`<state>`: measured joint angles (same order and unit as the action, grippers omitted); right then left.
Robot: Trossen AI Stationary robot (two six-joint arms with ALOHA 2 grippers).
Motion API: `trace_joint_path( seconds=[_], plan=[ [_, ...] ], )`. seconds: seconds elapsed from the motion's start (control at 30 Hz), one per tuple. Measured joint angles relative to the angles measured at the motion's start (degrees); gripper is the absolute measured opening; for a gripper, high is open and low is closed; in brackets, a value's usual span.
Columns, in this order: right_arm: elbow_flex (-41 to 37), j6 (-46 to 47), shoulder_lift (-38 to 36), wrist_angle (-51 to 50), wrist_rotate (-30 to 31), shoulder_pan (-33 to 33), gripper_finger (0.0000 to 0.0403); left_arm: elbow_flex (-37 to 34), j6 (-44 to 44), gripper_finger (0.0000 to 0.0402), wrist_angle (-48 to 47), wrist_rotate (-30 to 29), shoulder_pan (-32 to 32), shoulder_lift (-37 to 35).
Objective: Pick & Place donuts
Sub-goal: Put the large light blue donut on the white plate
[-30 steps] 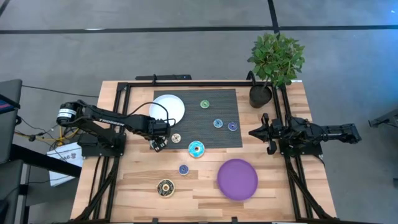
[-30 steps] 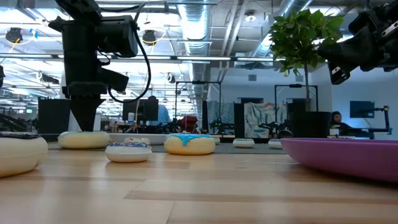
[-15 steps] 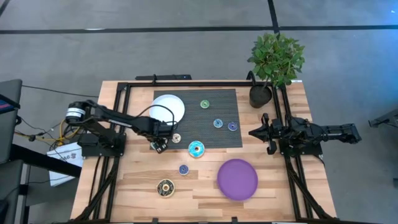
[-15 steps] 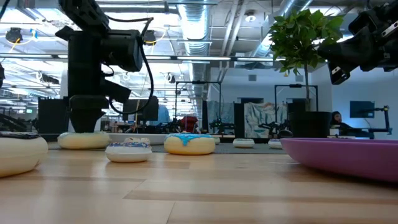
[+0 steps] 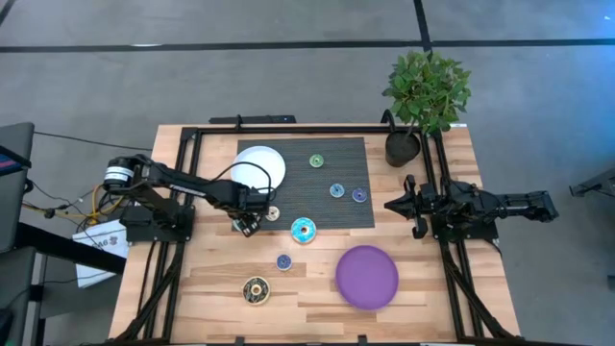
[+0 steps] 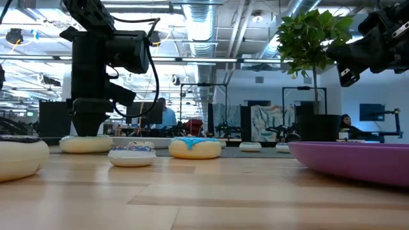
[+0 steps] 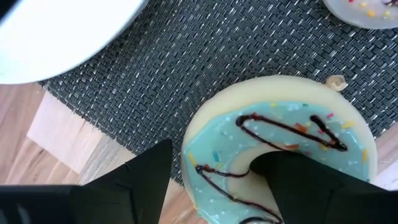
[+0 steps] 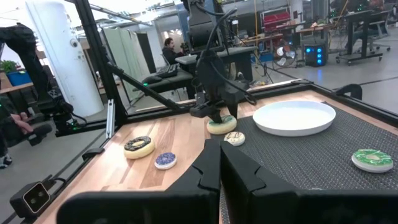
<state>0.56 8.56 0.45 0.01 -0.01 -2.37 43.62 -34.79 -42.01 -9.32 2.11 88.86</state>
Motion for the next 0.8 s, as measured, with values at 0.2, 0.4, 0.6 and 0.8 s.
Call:
trace_joint_path(
  seconds=[0.2, 0.4, 0.6, 0.8],
  plan=[
    [0.0, 0.0, 0.02, 0.0, 0.0, 0.0, 0.0, 0.52, -0.14, 0.0209, -0.69, 0.56, 0.02, 0.11],
    [0.01, 0.0, 0.01, 0.0, 0.0, 0.01, 0.0, 0.54, -1.89, 0.0157, -0.67, 1.09, 0.02, 0.11],
    [0.0, 0.0, 0.02, 0.0, 0.0, 0.0, 0.0, 0.58, -3.83, 0.013, -0.78, 1.61, 0.0, 0.09],
    [0.0, 0.0, 0.01, 0.0, 0.0, 0.01, 0.0, 1.88, -4.32, 0.0126, -2.82, 6.2, 0.04, 0.09]
  ],
)
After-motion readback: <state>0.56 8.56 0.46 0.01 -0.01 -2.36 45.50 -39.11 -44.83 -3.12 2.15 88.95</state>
